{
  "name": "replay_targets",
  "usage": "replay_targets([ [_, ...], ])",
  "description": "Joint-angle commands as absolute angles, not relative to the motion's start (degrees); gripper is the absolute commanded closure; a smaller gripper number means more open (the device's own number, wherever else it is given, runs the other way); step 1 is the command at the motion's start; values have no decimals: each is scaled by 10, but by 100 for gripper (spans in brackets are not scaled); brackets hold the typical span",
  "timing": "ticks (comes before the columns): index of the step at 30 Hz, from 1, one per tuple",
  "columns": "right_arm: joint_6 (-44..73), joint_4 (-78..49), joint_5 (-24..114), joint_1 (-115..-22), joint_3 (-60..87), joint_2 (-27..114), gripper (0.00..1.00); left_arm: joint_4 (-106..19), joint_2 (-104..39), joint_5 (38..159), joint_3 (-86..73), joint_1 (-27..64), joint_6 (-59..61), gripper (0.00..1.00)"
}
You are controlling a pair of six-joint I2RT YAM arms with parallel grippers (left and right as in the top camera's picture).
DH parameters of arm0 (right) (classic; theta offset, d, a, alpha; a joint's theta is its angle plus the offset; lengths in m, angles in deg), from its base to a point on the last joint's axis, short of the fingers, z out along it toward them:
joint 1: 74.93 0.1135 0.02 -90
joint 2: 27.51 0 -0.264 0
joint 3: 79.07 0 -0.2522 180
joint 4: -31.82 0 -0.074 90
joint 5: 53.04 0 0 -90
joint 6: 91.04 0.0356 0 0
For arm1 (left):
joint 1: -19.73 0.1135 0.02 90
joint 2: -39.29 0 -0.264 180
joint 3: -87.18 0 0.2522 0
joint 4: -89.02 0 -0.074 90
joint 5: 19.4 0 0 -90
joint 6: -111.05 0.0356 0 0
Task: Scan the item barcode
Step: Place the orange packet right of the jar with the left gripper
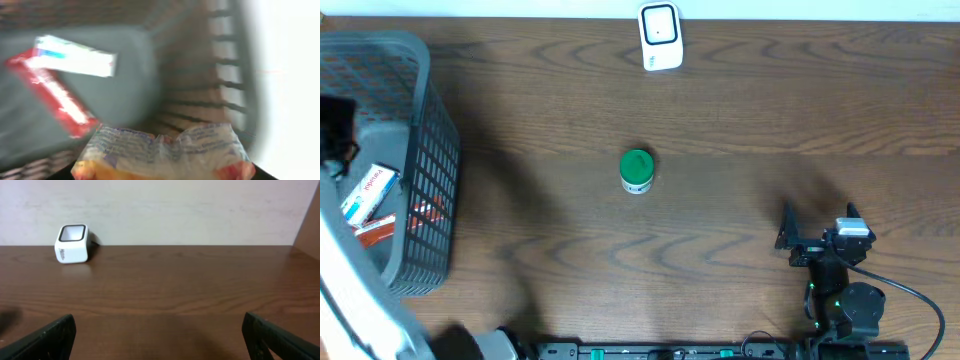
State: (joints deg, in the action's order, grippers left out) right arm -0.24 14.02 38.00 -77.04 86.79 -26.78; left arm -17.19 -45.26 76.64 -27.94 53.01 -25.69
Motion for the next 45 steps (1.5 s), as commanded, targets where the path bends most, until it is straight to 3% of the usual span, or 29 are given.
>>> replay_targets([
  [1, 2, 138, 379, -769, 869, -270, 1, -185, -397, 902, -281, 498, -282, 38],
  [6, 2, 138, 379, -769, 869, -270, 1, -222, -372, 945, -281, 324, -307, 37],
  [12, 2, 138, 379, -769, 869, -270, 1, -244, -478, 735, -281, -36, -304, 37],
  [17, 2, 138, 379, -769, 869, -270, 1, -274, -607, 652, -281, -171, -301, 37],
  [27, 2, 138, 379, -769, 869, -270, 1, -294, -846, 654, -281, -262, -277, 37],
  [33, 2, 138, 379, -769, 869, -270, 1, -294, -902, 653, -277, -271, -277, 37],
  [36, 2, 138, 379, -769, 869, -270, 1, -293, -906, 644, -273, -270, -270, 24],
  [37, 2, 138, 379, -769, 869, -270, 1, -293, -904, 639, -273, -270, -265, 7],
  [38, 2, 138, 379, -769, 869, -270, 1, -293, -898, 636, -273, -269, -261, 5],
  [45, 2, 138, 379, -769, 869, -270, 1, -300, -730, 617, -329, -267, -147, 4],
])
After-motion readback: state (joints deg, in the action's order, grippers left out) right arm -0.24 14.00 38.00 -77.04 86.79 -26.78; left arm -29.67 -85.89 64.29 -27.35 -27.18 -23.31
